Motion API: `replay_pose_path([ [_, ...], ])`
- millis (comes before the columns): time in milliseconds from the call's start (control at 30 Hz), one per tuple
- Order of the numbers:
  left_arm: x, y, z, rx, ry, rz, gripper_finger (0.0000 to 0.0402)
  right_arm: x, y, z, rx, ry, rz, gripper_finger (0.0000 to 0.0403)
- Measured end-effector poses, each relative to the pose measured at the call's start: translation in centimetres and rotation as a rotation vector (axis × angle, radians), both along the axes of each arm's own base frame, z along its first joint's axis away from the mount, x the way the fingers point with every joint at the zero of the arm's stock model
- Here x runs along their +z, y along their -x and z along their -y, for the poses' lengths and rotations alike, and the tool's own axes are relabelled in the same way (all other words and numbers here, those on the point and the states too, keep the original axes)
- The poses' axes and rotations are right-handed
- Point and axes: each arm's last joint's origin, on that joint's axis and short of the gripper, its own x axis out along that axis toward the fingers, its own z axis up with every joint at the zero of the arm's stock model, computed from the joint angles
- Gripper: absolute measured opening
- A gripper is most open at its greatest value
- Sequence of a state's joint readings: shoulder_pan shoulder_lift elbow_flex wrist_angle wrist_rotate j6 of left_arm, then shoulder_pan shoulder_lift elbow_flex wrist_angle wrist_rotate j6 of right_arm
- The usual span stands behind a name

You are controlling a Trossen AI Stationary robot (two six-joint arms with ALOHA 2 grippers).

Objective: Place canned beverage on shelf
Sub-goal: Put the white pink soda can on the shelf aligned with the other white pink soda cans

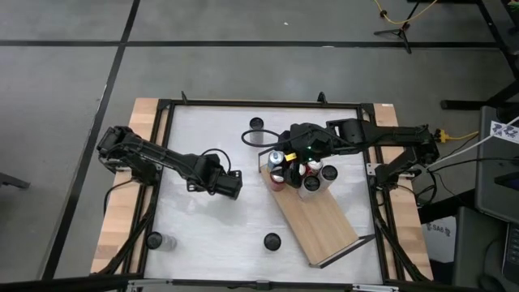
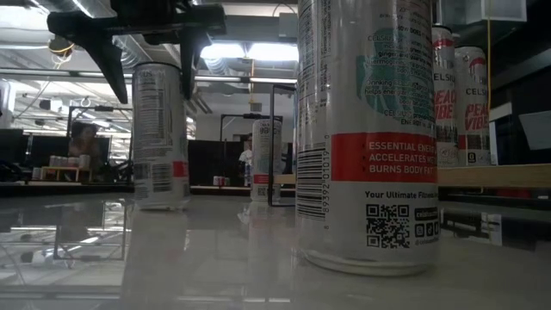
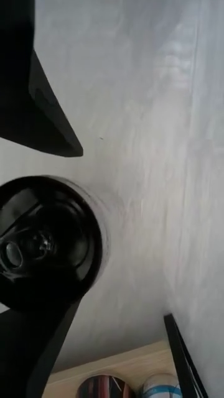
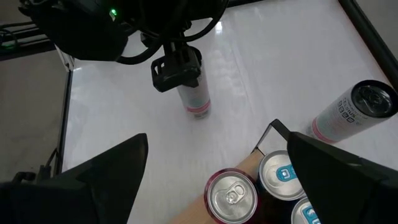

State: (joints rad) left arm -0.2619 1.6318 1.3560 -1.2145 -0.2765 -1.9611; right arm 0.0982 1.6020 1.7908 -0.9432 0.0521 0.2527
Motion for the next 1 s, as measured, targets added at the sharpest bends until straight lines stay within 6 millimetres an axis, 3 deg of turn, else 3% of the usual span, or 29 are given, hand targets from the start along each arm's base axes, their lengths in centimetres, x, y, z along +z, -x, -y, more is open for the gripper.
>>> replay_pose_path([
  [333, 1.8, 0.7, -0.6, -0.076, -0.077, 0.074, 0.0353, 0.0, 0.0, 0.0, 0.000, 0.000, 0.000, 0.0374],
  [567, 3.0, 1.4, -1.5, -0.227, -0.134, 0.066, 0.0353, 0.0, 0.0, 0.0, -0.001, -0.002, 0.005, 0.0374],
  [800, 4.7, 2.6, -2.5, -0.584, -0.231, 0.008, 0.0353, 0.4, -0.3, -0.5, -0.031, -0.042, 0.050, 0.0374],
  [1000, 6.0, 3.7, -2.8, -0.924, -0.270, -0.024, 0.0353, 1.2, -0.6, -2.6, -0.061, -0.096, 0.162, 0.0374],
])
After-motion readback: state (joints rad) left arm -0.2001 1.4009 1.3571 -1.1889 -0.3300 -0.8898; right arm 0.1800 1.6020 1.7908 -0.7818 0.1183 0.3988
